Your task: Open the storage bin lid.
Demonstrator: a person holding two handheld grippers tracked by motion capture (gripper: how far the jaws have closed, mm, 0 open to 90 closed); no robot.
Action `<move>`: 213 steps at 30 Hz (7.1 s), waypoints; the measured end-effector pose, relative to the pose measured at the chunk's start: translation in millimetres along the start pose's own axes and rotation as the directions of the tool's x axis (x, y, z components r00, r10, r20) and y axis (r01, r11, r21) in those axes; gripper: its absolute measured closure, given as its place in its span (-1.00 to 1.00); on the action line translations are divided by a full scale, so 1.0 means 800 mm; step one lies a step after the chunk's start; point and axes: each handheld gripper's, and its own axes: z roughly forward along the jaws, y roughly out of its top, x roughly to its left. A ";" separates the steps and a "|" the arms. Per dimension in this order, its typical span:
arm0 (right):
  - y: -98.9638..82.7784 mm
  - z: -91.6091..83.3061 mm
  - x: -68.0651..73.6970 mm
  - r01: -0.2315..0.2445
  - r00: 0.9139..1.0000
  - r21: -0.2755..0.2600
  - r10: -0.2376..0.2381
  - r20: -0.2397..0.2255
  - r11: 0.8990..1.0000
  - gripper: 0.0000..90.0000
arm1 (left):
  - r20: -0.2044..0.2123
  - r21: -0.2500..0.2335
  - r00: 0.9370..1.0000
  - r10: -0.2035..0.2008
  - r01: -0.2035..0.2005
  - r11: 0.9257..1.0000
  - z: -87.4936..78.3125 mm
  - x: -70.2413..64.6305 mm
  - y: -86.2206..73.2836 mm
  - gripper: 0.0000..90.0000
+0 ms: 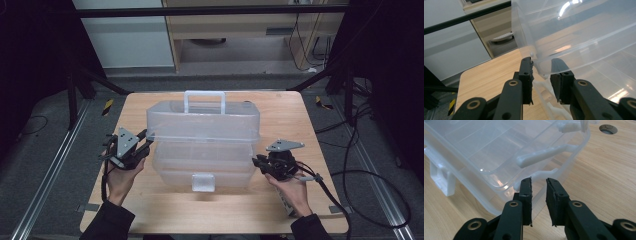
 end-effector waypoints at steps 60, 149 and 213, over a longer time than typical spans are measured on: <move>0.001 0.006 -0.002 -0.072 0.997 0.022 0.072 -0.008 0.997 0.68 | -0.059 -0.012 0.998 0.003 -0.004 1.000 0.014 0.011 0.032 0.69; 0.003 0.015 -0.008 -0.059 0.997 0.007 0.058 0.052 0.998 0.67 | -0.118 0.025 0.991 -0.056 0.059 0.998 0.071 0.040 0.096 0.87; 0.004 0.017 -0.010 -0.054 0.997 0.004 0.054 0.056 0.999 0.68 | -0.159 0.062 0.986 -0.051 0.061 0.996 0.128 0.060 0.121 0.82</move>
